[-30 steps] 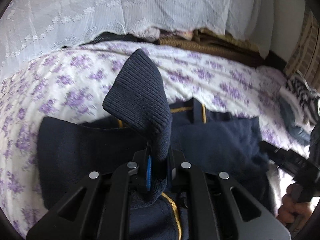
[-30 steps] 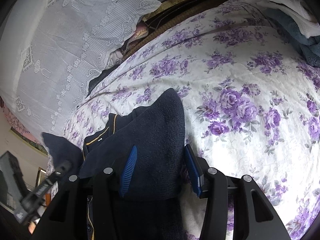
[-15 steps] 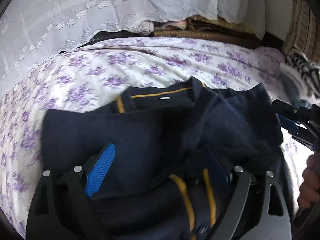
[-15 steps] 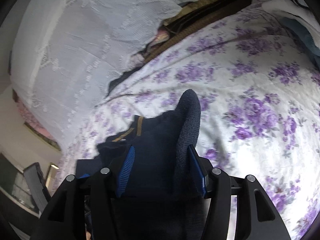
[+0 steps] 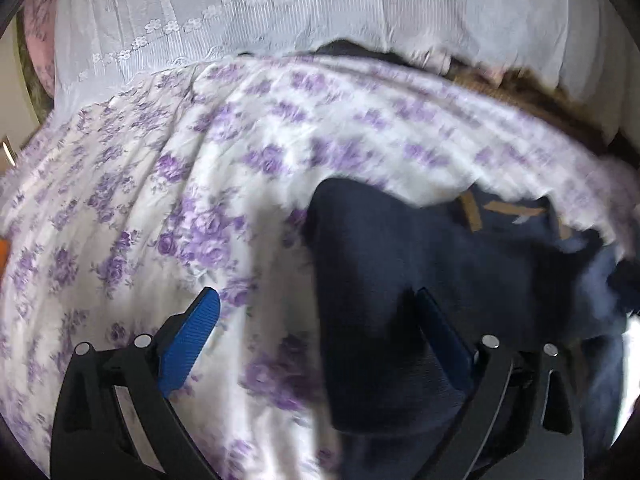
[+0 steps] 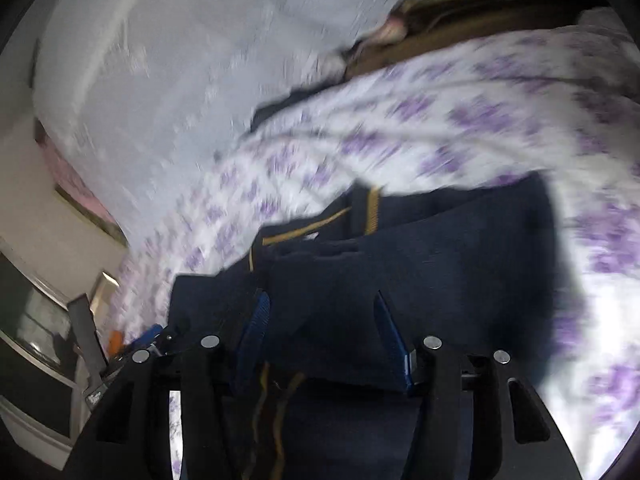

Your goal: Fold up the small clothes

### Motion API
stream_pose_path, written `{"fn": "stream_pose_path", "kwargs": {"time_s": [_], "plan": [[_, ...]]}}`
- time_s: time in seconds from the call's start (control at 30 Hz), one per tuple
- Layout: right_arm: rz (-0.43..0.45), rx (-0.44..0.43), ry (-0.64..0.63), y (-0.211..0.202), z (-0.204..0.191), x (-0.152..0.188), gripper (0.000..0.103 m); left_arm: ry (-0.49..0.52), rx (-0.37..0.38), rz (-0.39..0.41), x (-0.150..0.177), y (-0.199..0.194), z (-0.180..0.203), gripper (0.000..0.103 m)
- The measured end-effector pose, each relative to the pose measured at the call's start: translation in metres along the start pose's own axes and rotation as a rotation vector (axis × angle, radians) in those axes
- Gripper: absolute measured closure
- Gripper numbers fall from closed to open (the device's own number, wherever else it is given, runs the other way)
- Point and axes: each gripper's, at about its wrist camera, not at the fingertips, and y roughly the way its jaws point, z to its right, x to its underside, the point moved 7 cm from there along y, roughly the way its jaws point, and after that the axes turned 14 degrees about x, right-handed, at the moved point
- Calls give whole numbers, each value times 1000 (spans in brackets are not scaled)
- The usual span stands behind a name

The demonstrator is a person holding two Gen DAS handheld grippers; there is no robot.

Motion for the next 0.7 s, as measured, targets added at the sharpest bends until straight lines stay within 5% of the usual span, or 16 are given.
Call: {"fn": "stream_pose_path", "kwargs": {"time_s": [0.23, 0.27, 0.3, 0.33, 0.4, 0.53, 0.63, 0.7], "plan": [[-86, -30, 153, 43, -11, 0, 33, 79, -77, -9, 7, 14, 4, 4], [-43, -9, 143, 43, -8, 0, 47, 84, -81, -8, 7, 14, 4, 4], [-14, 29, 144, 42, -3, 0, 84, 85, -82, -7, 7, 13, 5, 4], [14, 35, 154, 39, 5, -1, 90, 80, -74, -8, 7, 12, 4, 4], [70, -51, 169, 27, 12, -4, 90, 56, -39, -7, 7, 9, 3, 4], [176, -38, 117, 7, 18, -16, 90, 53, 29, 21, 6, 1, 11, 4], [16, 46, 61, 42, 37, -6, 85, 112, -18, -46, 14, 19, 16, 4], [16, -11, 117, 41, 48, -3, 86, 101, -5, -63, 16, 24, 15, 4]]}}
